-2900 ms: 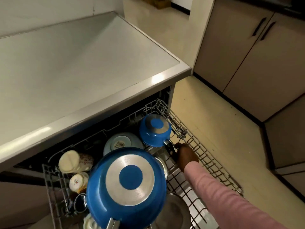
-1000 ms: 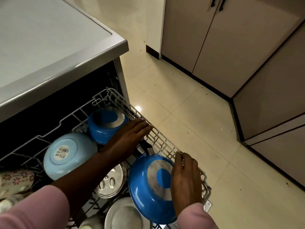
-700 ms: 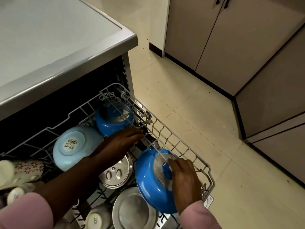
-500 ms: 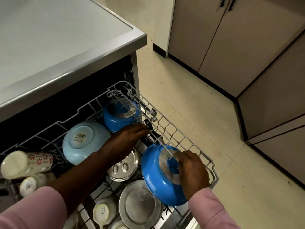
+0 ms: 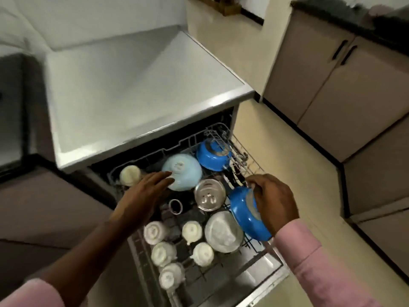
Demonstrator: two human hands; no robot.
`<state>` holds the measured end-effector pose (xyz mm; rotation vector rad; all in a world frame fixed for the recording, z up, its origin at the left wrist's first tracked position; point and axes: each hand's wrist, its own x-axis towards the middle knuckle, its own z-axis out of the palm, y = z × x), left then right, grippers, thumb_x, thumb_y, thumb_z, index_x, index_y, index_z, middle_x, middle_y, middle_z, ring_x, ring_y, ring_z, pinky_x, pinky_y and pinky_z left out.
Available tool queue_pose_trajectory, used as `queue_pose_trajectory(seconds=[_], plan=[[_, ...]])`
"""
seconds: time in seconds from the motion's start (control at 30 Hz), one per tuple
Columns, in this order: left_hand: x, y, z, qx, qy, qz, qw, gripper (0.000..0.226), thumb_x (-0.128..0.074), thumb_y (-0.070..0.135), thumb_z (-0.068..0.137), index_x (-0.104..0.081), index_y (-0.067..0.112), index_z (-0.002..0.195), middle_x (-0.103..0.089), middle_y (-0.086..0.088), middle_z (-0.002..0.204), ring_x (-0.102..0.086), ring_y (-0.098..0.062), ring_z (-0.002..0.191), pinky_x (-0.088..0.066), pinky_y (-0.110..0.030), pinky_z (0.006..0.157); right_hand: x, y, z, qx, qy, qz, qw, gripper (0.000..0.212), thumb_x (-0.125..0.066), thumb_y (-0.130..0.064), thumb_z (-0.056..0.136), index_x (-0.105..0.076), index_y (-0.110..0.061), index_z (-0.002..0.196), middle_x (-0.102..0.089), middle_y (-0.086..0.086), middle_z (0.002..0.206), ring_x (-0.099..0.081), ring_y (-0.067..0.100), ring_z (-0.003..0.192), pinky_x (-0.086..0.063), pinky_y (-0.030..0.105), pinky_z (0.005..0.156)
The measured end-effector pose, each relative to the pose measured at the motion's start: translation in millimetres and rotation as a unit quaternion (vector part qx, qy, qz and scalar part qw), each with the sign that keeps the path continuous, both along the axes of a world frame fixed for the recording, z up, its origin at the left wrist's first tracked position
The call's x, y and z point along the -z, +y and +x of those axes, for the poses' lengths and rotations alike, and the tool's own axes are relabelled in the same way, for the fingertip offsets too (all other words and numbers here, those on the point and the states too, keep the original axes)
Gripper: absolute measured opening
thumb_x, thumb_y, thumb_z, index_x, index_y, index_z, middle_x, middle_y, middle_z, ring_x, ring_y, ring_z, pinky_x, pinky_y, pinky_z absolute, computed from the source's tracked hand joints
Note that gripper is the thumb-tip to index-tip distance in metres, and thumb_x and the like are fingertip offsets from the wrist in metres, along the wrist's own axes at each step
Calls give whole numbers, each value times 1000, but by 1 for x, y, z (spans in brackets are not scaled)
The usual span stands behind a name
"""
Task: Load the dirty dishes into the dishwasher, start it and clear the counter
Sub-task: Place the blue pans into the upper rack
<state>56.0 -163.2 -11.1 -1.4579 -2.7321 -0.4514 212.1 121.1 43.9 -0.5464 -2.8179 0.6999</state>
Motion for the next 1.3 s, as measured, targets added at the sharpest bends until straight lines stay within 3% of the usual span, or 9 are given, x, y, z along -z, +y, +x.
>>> queue_pose_trajectory(seconds=[0.17,0.33,0.43,0.57,0.67,0.8,1.0,1.17,1.3], plan=[[-58,-103,49,-61,45,15,997,62,-74,-6,61,-66,14,119,-63,-8,127,-66,-28,105,-56,-36,79,-80,-63,27,2,60,-13,998,30,-56,2,86,-71,-17,104,-70,4,101,-63,25,93,-42,24,80],[-84,-230,91,-102,82,33,991,41,-49,7,77,-67,16,113,-66,-8,119,-69,-28,97,-57,-37,75,-103,-215,69,-117,-3,-41,992,24,-56,-8,88,-72,-21,101,-70,3,104,-63,24,98,-50,36,84],[-100,-296,114,-128,101,17,986,41,-39,16,81,-69,15,108,-69,-8,113,-70,-28,91,-58,-37,69,-104,-305,78,-201,-19,-28,979,28,-47,-20,88,-69,-24,104,-67,1,108,-59,22,104,-46,35,88],[-135,-387,138,-203,106,13,973,33,-51,16,78,-71,19,105,-70,-4,110,-71,-25,90,-58,-37,73,-116,-414,84,-315,-17,-3,949,55,-21,-41,79,-65,-22,106,-63,5,105,-58,29,101,-47,39,84],[-159,-431,156,-249,113,19,962,37,-41,27,85,-72,23,106,-69,2,113,-69,-21,97,-57,-35,77,-124,-455,76,-361,-22,39,932,46,-25,-38,84,-60,-24,111,-60,5,107,-57,31,101,-47,42,84],[-184,-485,177,-309,130,61,940,38,-40,29,84,-73,23,101,-71,5,108,-69,-18,93,-57,-32,74,-140,-496,52,-406,13,35,913,64,-16,-51,74,-60,-25,112,-60,0,110,-57,23,105,-47,35,86],[-192,-578,192,-385,110,99,911,26,-47,27,82,-61,28,103,-69,5,105,-69,-16,89,-55,-23,70,-162,-556,0,-440,53,7,897,29,-46,-38,83,-67,-27,99,-66,-8,93,-64,13,87,-47,24,75],[-194,-628,186,-414,115,144,891,21,-49,26,87,-64,27,102,-65,11,101,-65,-8,86,-49,-21,71,-165,-596,-52,-463,37,-9,886,29,-48,-38,81,-66,-30,102,-65,-11,97,-61,8,89,-48,26,80],[-187,-654,142,-446,120,148,874,29,-40,48,95,-64,33,103,-61,23,101,-62,-1,86,-47,-18,72,-161,-618,-112,-461,51,-22,885,20,-56,-33,87,-66,-31,104,-66,-14,100,-60,5,94,-46,22,83]])
